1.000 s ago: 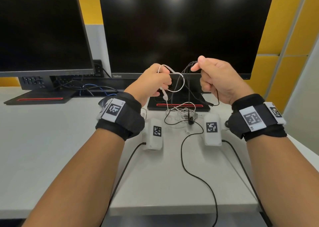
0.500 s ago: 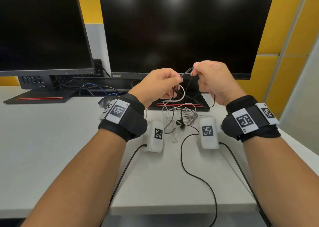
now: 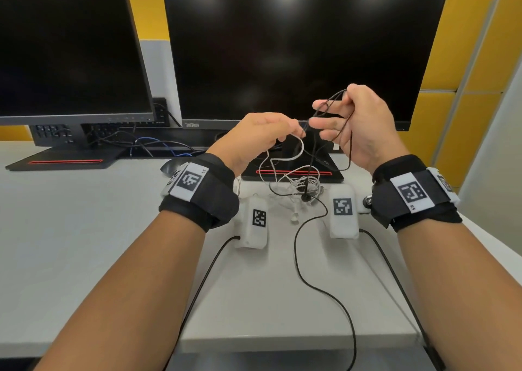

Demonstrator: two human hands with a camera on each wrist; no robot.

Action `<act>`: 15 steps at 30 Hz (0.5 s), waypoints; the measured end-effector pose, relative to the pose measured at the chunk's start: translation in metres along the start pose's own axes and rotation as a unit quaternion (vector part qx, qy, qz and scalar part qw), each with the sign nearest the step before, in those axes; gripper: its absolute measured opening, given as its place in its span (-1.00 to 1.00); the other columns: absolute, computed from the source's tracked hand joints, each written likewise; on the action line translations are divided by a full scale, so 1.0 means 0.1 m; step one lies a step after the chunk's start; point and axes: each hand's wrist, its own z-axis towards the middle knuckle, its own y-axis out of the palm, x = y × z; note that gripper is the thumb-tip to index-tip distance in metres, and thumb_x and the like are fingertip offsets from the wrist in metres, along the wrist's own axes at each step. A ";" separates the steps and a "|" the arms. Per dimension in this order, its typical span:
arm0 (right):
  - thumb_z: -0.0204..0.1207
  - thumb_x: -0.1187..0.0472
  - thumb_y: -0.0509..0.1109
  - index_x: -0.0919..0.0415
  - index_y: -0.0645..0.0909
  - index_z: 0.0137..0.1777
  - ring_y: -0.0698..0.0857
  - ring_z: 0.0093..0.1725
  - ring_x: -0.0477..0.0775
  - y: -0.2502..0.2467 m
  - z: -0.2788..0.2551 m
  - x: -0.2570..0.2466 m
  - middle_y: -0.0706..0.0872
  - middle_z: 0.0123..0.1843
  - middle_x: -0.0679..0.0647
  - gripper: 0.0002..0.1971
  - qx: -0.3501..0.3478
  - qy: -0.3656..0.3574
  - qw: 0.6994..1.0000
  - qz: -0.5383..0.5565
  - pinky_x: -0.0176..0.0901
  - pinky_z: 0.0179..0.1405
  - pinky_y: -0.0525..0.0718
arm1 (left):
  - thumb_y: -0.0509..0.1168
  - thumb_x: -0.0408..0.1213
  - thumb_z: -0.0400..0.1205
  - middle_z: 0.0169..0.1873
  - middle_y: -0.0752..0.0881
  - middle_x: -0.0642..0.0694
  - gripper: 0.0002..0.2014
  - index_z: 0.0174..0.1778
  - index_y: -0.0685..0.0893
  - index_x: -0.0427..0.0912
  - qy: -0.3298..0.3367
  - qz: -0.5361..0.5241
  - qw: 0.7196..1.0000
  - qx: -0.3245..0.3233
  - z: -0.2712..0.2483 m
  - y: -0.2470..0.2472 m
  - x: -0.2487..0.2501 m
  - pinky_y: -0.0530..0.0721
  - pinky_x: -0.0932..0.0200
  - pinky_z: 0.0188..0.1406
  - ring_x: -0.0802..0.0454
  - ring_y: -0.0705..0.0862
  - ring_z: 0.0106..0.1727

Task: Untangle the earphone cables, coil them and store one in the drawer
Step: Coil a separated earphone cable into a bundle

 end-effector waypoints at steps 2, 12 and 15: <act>0.69 0.26 0.03 0.17 0.41 -0.17 0.84 -0.17 0.21 0.01 0.01 0.02 0.80 -0.12 0.17 -0.79 -0.010 -0.009 1.000 0.004 -0.11 -0.32 0.75 | 0.14 -0.08 0.75 -0.51 0.48 0.20 -0.63 -0.25 0.77 -0.05 -0.008 0.027 0.999 -0.039 -0.01 0.02 0.01 0.42 0.33 -0.22 0.20 0.40 -0.34; 0.73 0.18 0.06 0.12 0.43 -0.25 0.61 -0.48 -0.05 -0.01 0.09 0.05 0.58 -0.48 -0.03 -0.71 0.078 -0.055 0.991 -0.093 -0.20 -0.45 0.56 | 0.26 -0.30 0.69 -0.37 0.57 0.01 -0.73 -0.35 0.47 -0.11 -0.032 -0.006 0.995 -0.090 0.01 0.00 -0.06 0.55 0.14 -0.02 0.11 0.59 -0.23; 0.75 0.12 0.07 0.12 0.40 -0.22 0.43 -0.56 -0.10 -0.03 0.12 0.07 0.43 -0.49 -0.03 -0.72 0.116 -0.045 0.989 -0.075 -0.26 -0.58 0.44 | 0.25 -0.51 0.66 -0.29 0.65 -0.04 -0.82 -0.12 0.53 -0.13 -0.023 -0.066 0.994 -0.082 0.03 -0.01 -0.09 0.68 0.15 -0.12 0.13 0.68 -0.28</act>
